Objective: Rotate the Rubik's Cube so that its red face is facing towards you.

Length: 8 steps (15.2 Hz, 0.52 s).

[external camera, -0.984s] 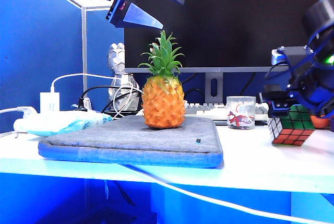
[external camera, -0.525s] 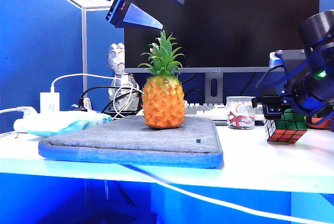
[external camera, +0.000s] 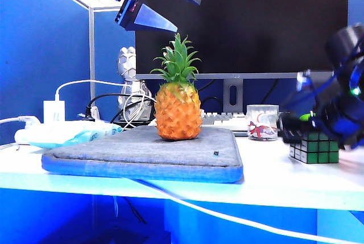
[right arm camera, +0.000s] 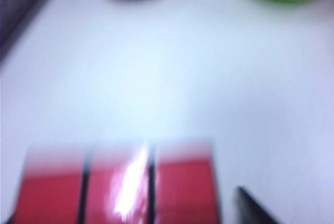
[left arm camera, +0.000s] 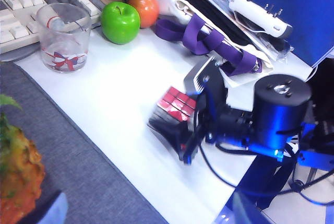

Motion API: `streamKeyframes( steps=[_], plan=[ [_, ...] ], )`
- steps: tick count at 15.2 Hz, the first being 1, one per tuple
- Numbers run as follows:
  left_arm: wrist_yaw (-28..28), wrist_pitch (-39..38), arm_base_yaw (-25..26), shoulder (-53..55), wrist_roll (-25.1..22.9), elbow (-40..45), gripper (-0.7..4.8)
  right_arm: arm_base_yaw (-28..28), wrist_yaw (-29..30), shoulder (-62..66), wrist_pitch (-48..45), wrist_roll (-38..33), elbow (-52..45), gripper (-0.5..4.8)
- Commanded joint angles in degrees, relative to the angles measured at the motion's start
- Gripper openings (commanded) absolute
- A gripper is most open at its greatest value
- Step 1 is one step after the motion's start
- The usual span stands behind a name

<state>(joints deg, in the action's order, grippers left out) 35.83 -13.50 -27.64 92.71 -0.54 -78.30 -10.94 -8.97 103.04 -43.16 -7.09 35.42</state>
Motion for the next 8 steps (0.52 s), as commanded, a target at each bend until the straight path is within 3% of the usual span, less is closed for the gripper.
streamKeyframes(
  steps=[1,3,5,6,8],
  plan=[
    [0.39,0.72,-0.04,-0.24,-0.04,-0.11,4.2,-0.02,1.11,-0.66,-4.39,-0.24,0.55,4.79],
    [1.05,0.7,-0.04,-0.24,0.15,-0.11,4.2,-0.02,1.55,-2.27,-1.66,0.0,2.03,4.79],
    [2.01,0.7,-0.04,-0.24,0.2,-0.11,4.2,1.31,5.99,-5.33,9.01,3.04,7.58,4.79],
    [2.84,0.7,-0.04,-0.24,0.59,-0.11,4.2,2.29,7.96,-6.56,16.52,3.17,11.89,4.79],
    [3.67,0.5,-0.04,-0.24,0.66,-0.11,4.2,5.27,14.1,-6.91,40.37,2.99,25.16,4.79]
  ],
)
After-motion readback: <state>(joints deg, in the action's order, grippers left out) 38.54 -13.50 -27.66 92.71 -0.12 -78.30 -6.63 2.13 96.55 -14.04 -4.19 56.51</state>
